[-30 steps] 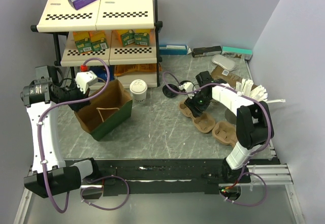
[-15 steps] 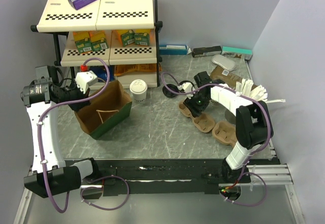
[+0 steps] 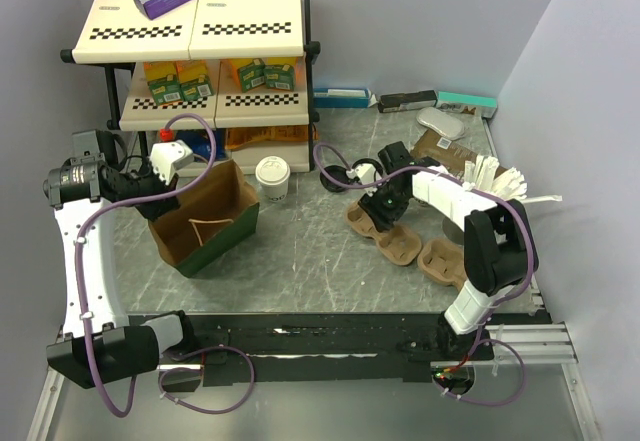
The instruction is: Pack the takeout coffee
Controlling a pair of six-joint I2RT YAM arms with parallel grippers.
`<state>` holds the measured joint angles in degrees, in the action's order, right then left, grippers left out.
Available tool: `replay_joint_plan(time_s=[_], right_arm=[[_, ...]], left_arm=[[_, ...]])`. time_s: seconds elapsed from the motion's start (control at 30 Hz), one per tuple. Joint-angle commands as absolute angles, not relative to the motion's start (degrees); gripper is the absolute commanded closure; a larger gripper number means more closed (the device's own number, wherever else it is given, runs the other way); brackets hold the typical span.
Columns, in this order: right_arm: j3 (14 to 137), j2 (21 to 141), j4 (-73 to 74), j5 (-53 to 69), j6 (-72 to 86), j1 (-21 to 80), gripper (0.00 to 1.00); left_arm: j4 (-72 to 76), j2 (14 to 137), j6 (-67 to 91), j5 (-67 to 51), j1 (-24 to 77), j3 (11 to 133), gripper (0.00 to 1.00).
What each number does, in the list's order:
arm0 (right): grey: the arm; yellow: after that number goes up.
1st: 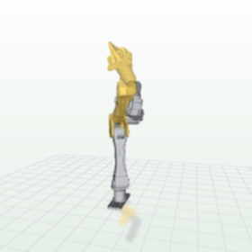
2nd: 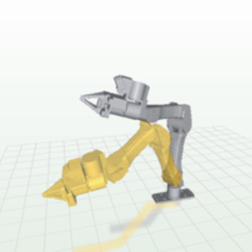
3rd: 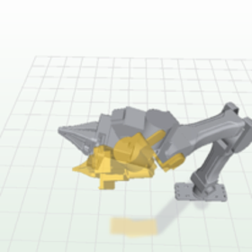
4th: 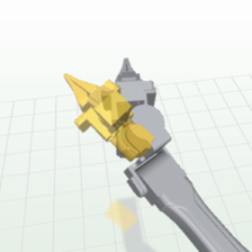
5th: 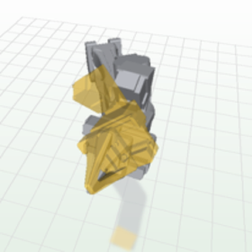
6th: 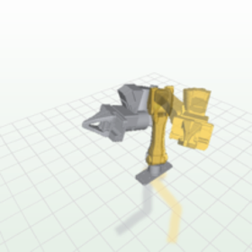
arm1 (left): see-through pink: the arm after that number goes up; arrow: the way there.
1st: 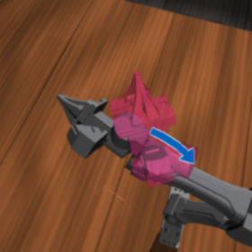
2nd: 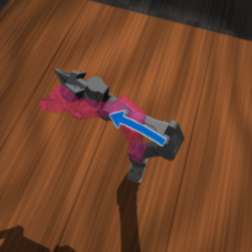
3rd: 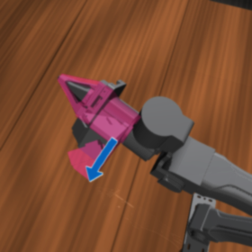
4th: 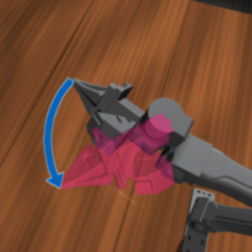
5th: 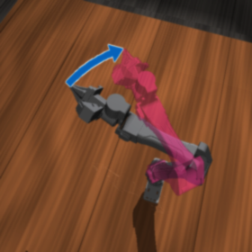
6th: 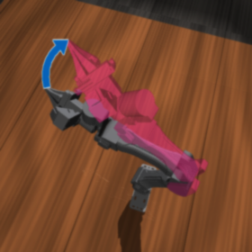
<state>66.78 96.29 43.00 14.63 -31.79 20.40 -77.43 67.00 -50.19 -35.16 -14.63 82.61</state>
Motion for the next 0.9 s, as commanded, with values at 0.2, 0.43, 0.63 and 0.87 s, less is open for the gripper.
replay_joint_plan(time_s=[0.2, 0.43, 0.63, 0.87], right_arm=[[65.0, 89.8, 43.5, 16.3, -31.6, 21.8, 0.47], [63.9, 89.2, 44.6, 16.2, -30.8, 22.3, 0.41], [63.7, 91.4, 43.9, 16.3, -30.1, 22.5, 0.46], [64.8, 93.8, 43.8, 16.3, -30.0, 22.8, 0.47]], left_arm=[[-78.0, 66.8, -49.6, -37.1, -14.4, 82.2, 0.99], [-77.6, 66.9, -48.9, -37.6, -14.4, 81.7, 0.99], [-77.6, 67.0, -48.8, -37.5, -14.3, 81.7, 0.99], [-77.7, 67.1, -48.7, -37.2, -14.2, 81.9, 0.99]])
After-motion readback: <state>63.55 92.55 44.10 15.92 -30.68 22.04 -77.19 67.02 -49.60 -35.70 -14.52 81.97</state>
